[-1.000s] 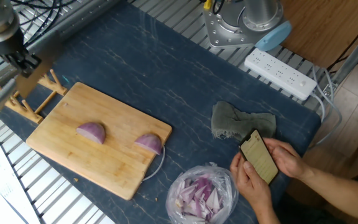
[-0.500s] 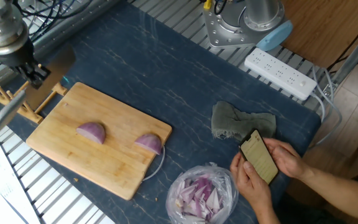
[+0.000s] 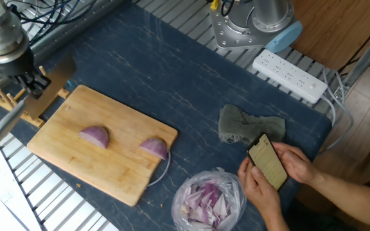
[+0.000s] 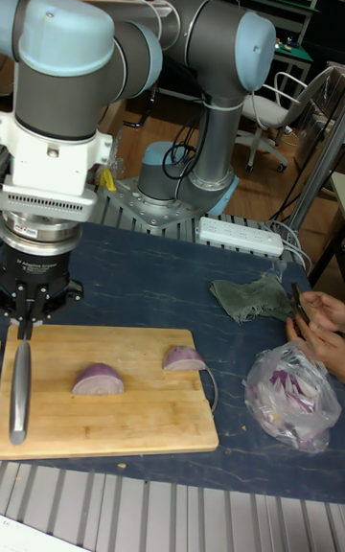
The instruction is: Chop the onions
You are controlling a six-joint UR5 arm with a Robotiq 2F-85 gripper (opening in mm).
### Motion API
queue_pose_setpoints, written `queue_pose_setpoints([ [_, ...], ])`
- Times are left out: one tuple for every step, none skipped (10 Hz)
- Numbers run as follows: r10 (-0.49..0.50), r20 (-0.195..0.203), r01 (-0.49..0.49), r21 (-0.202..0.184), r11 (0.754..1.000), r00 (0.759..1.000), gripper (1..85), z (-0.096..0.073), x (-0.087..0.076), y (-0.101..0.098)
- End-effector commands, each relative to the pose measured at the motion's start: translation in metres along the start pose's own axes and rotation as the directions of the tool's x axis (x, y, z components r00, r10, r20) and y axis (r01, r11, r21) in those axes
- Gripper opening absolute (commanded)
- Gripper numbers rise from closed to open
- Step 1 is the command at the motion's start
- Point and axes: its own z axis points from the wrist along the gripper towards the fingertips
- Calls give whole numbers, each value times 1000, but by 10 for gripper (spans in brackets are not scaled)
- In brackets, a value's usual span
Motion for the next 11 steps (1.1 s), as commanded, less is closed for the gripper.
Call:
queue_pose_setpoints([
  [24,42,-23,-40,999,999,17,-1,-12,9],
  [29,58,-27,-28,999,998,17,-1,-16,6],
  [41,66,-38,-42,998,997,17,-1,-18,9],
  [61,70,-58,-44,997,996,17,-1,-19,9],
  [75,64,-73,-33,997,995,17,-1,-18,6],
  [69,63,-67,-38,997,996,17,-1,-18,8],
  [45,74,-40,-64,997,996,17,-1,-20,17],
  [49,70,-43,-85,995,996,17,3,-16,36],
  [61,59,-56,-90,994,996,17,6,-9,51],
  [76,57,-71,-83,994,996,17,9,-4,59],
  [89,57,-84,-75,994,994,17,12,-1,65],
])
